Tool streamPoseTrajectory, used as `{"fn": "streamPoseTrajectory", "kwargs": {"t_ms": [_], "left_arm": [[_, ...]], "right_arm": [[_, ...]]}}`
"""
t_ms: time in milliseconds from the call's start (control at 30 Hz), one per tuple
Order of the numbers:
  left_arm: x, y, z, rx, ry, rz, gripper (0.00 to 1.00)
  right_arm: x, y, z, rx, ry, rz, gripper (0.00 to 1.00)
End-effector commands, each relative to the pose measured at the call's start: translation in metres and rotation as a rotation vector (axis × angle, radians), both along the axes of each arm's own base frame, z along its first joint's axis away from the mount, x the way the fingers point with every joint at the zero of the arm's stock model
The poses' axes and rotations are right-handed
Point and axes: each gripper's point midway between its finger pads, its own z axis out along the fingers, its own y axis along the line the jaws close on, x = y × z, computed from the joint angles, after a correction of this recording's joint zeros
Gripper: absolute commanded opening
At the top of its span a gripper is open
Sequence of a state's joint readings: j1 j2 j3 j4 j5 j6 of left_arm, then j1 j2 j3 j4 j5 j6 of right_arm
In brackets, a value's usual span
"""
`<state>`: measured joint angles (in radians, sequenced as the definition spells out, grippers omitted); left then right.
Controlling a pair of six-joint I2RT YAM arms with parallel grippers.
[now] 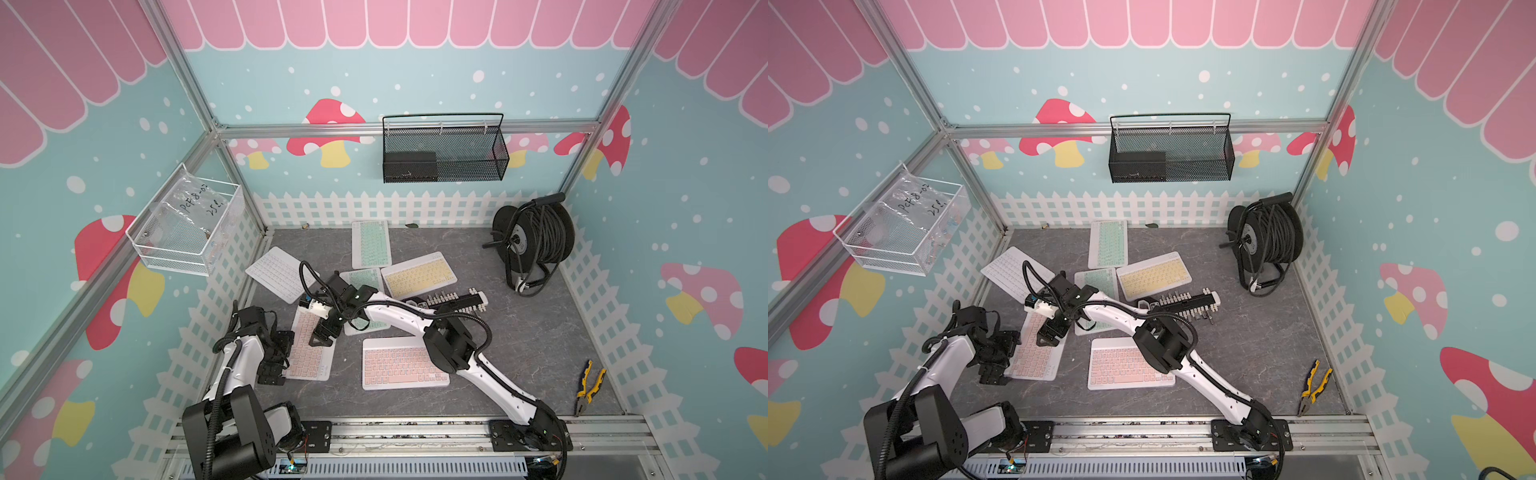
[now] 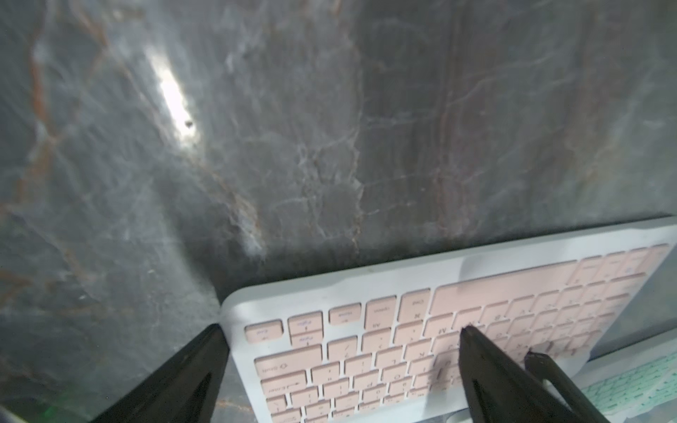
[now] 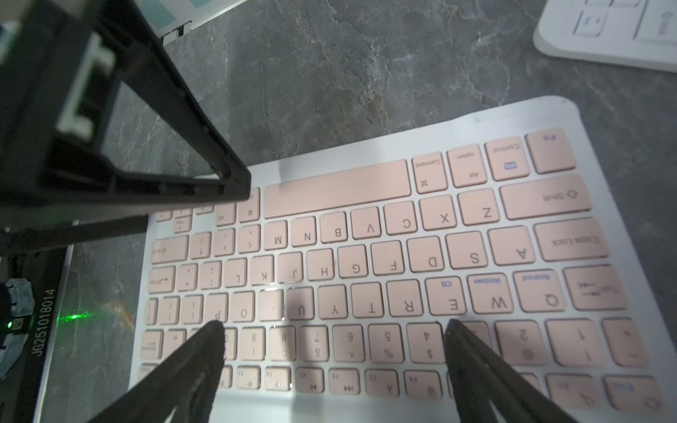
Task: Stack the numeric keypads
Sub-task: Pick up the numeric keypad from the center of the board.
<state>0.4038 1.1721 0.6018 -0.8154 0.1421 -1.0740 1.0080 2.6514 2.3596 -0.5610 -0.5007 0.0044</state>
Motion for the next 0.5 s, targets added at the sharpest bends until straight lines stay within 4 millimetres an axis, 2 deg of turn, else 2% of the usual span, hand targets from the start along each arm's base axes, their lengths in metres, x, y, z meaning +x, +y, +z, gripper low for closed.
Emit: {"fn": "streamPoseTrajectory", "kwargs": {"t_ms": [0, 167, 267, 367, 467], "left_arm": [[0.018, 0.01, 0.023, 0.072, -0.084, -0.093, 1.0], [-0.001, -0.008, 0.02, 0.017, -0.094, -0.111, 1.0], [-0.017, -0.016, 0.014, 0.001, -0.069, -0.106, 1.0], [-0.03, -0.019, 0.008, 0.0, -0.046, -0.102, 1.0], [-0.033, -0.024, 0.002, -0.023, -0.04, -0.109, 1.0]], "right_arm": [[-0.03, -0.016, 0.003, -0.098, 0.037, 0.025, 0.94], [0.017, -0.02, 0.034, -0.082, -0.143, -0.091, 0.96], [0.044, -0.016, 0.051, -0.019, -0.194, -0.152, 0.98], [0.068, -0.015, 0.051, 0.028, -0.186, -0.207, 0.99], [0.078, -0.013, 0.038, 0.046, -0.131, -0.221, 0.99]]}}
